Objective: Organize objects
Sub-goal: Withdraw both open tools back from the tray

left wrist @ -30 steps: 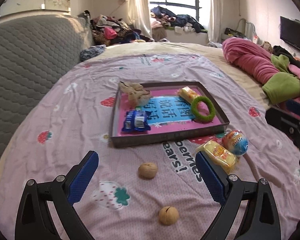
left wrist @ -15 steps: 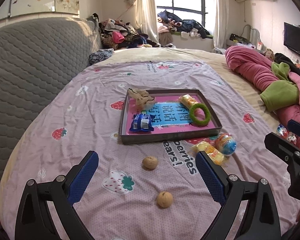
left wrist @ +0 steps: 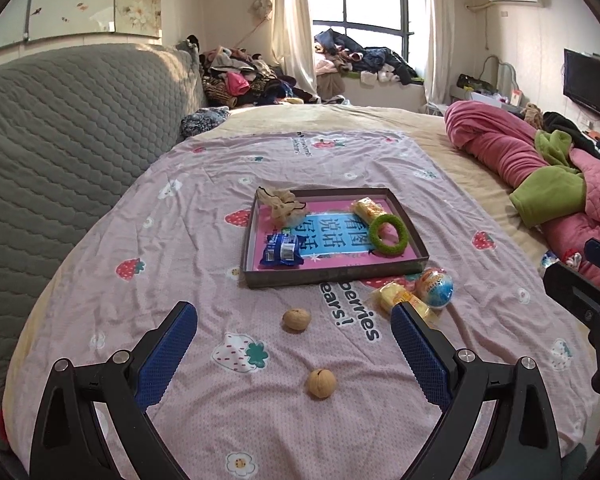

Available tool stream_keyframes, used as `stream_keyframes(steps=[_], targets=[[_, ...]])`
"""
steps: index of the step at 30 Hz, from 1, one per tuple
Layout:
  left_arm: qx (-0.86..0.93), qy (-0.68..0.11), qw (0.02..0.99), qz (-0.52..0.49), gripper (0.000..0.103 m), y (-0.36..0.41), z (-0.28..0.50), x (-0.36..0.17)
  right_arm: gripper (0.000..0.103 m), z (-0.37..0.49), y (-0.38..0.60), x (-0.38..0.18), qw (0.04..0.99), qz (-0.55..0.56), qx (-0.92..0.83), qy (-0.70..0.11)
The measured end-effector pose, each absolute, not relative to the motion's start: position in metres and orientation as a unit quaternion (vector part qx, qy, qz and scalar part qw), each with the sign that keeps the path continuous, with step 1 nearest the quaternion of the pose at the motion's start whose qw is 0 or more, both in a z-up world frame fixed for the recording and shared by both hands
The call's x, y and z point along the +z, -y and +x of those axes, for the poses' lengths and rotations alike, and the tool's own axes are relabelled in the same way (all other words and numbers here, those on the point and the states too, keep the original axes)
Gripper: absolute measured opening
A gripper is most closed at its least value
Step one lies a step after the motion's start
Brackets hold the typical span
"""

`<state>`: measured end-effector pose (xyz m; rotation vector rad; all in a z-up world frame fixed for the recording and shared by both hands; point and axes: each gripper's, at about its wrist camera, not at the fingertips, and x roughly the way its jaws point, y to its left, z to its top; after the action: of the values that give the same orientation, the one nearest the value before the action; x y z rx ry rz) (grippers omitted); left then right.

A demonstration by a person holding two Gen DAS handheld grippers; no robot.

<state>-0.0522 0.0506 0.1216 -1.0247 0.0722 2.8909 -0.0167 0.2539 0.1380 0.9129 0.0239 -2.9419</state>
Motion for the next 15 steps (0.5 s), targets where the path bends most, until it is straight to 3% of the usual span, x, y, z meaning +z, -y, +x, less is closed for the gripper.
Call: stream_keyframes(steps=[15], targets=[[0.939,-0.027,0.039,-0.342,0.098,-0.048,-0.029,0.111,0.091,0.004,-0.257,0.132,0.028,0.302,-0.953,-0.015]])
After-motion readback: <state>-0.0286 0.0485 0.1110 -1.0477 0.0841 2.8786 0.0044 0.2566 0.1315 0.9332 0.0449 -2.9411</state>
